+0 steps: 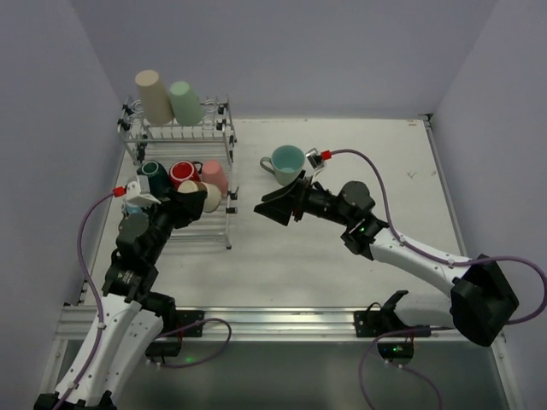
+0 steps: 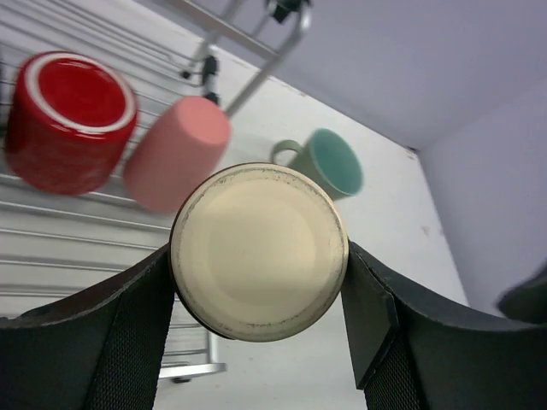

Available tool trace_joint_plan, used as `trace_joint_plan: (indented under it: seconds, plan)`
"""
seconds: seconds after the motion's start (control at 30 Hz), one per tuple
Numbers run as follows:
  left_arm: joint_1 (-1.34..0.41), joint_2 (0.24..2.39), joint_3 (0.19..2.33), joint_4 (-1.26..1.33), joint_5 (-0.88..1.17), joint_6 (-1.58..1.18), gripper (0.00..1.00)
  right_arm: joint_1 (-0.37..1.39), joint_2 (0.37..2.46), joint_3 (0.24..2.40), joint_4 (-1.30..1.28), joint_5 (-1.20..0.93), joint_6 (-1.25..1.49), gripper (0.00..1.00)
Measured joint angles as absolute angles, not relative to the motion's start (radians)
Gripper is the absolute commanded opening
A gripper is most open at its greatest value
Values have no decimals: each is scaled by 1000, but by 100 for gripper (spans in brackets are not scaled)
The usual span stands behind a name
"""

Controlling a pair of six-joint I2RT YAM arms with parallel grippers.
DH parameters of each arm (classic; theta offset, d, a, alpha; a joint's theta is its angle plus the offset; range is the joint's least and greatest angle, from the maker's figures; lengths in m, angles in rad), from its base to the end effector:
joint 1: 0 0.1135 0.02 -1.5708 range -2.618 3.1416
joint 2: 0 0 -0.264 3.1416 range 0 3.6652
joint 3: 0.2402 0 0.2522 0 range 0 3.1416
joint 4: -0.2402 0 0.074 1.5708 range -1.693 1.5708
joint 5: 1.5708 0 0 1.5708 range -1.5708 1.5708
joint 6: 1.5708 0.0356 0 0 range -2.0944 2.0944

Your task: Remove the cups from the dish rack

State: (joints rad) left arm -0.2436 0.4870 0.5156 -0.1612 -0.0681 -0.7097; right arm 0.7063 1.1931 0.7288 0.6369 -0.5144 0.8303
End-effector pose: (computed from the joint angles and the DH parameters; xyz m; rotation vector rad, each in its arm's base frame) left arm 0.1349 -0.0310 0.2895 -0.4538 1.6864 -0.6483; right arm 0.1955 0.1898 0.3209 -0.3907 1.5882 1.5855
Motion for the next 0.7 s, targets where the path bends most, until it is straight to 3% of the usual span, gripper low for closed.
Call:
trace_joint_plan:
  seconds: [0.3,0.47,0.7]
  plan:
    - [-244,447,455,76,244,-886,46,825,1350,724,860,-515,967,86]
    - [-244,438,418,188,328,-961,46,825,1371,724,903,-489,996,85]
    - [-244,437,374,294,395,-1029,46,826,1422,762,929,-518,1015,75]
